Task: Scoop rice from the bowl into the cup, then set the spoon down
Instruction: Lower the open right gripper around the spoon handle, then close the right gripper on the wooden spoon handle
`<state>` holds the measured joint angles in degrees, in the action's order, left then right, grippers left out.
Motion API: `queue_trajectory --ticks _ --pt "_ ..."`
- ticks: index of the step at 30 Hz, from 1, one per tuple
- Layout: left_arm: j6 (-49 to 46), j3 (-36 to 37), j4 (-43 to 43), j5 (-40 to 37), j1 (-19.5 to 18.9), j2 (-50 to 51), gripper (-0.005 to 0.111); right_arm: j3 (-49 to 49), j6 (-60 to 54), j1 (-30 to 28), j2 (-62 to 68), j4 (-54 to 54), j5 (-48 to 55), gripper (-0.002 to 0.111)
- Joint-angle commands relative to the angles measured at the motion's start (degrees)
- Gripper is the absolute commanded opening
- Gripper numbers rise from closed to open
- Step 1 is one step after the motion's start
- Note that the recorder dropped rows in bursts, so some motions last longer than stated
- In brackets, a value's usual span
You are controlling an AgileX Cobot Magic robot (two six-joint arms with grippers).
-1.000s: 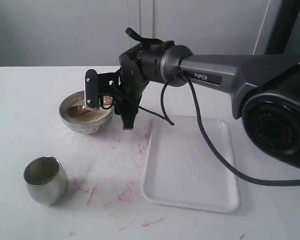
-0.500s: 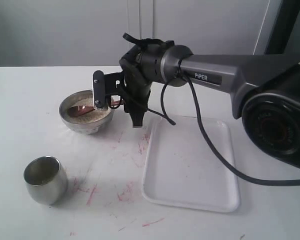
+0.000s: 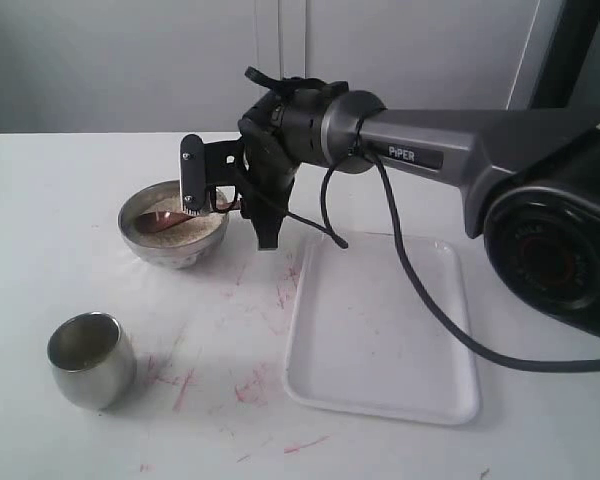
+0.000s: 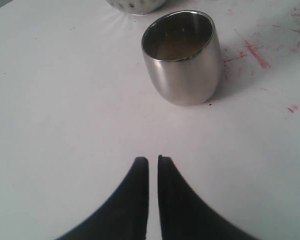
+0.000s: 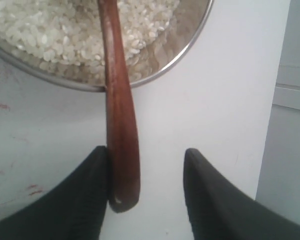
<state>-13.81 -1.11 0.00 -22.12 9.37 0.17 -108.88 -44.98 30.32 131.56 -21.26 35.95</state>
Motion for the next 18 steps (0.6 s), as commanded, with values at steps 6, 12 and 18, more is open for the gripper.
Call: queue_trajectory --ticks 6,12,18 --pt "0.3 0.5 0.0 -1.9 0.1 -0.2 0.014 0.2 0.3 0.5 -0.1 1.5 0.3 0.032" --pt "0.3 0.5 0.0 -1.9 0.1 -0.2 0.014 0.2 -1.3 1.0 -0.1 2.3 0.2 0.032" --pt "0.3 0.5 0.0 -1.9 0.1 -0.2 0.014 0.2 -1.3 1.0 -0.1 2.3 0.2 0.032"
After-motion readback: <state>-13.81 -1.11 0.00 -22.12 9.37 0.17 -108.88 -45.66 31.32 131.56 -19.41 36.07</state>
